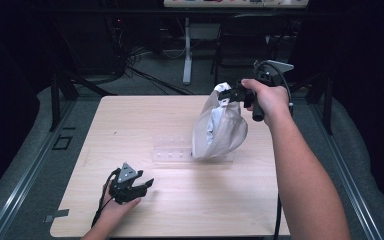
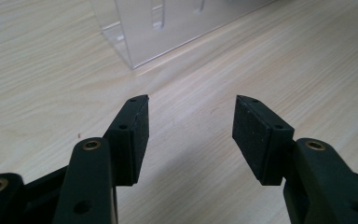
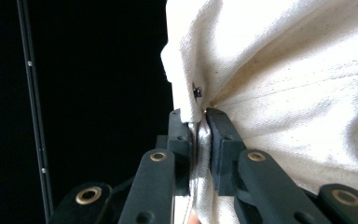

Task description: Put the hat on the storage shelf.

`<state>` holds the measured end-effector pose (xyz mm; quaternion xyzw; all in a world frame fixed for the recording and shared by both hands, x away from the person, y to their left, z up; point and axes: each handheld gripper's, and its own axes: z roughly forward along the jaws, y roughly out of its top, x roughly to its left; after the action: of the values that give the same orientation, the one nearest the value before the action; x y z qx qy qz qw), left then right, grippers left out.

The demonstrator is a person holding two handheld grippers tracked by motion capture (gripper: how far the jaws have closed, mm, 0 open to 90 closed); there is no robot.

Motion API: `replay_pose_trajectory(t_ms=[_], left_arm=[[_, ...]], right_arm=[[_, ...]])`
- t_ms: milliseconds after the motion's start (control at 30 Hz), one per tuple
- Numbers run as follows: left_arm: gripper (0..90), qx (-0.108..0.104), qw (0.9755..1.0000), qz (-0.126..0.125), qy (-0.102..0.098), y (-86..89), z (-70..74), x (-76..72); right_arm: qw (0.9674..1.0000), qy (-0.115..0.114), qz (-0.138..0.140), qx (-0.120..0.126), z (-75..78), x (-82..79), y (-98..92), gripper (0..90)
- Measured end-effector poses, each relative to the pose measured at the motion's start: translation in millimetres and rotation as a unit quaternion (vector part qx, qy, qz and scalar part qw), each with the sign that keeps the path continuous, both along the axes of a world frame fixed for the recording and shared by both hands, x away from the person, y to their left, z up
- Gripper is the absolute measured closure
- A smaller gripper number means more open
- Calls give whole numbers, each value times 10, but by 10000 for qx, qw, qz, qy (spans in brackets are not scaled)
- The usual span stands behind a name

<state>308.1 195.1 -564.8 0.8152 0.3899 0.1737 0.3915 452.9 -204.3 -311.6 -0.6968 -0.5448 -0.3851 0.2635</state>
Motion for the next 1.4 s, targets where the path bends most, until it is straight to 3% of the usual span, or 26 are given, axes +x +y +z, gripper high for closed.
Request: replay_pose_trajectory(t_ms=[233,300,500,633,733,900,1067,1267,1400], left_arm=[[462,-289,9994,-149,-126,-151,154,-20],[462,-268,9990,-242,-262,-268,232,-21],[462,-243,9979,-425,-417,-546,354,39],[454,-227,9963,-555,-614,-828,470,115],[447,-268,9960,-603,-602,-972,511,172],[445,-127,9963,-559,-640,-1161,533,250],[445,144,9967,-467,-647,-1286,513,317],[560,341,9966,-370,-651,-1337,458,356],[688,466,9960,-254,-717,-1343,459,358]], right_arm=[[10000,37,-46,46,-82,33,30,813],[10000,34,-50,30,-86,34,50,813],[10000,20,-20,53,-75,33,89,812],[10000,15,-26,51,-76,35,81,812],[10000,12,-20,57,-77,34,77,811],[10000,5,23,71,-74,29,82,811],[10000,2,46,87,-74,27,97,810],[9999,-15,80,112,-76,28,113,810],[9999,-16,125,117,-73,21,132,808]])
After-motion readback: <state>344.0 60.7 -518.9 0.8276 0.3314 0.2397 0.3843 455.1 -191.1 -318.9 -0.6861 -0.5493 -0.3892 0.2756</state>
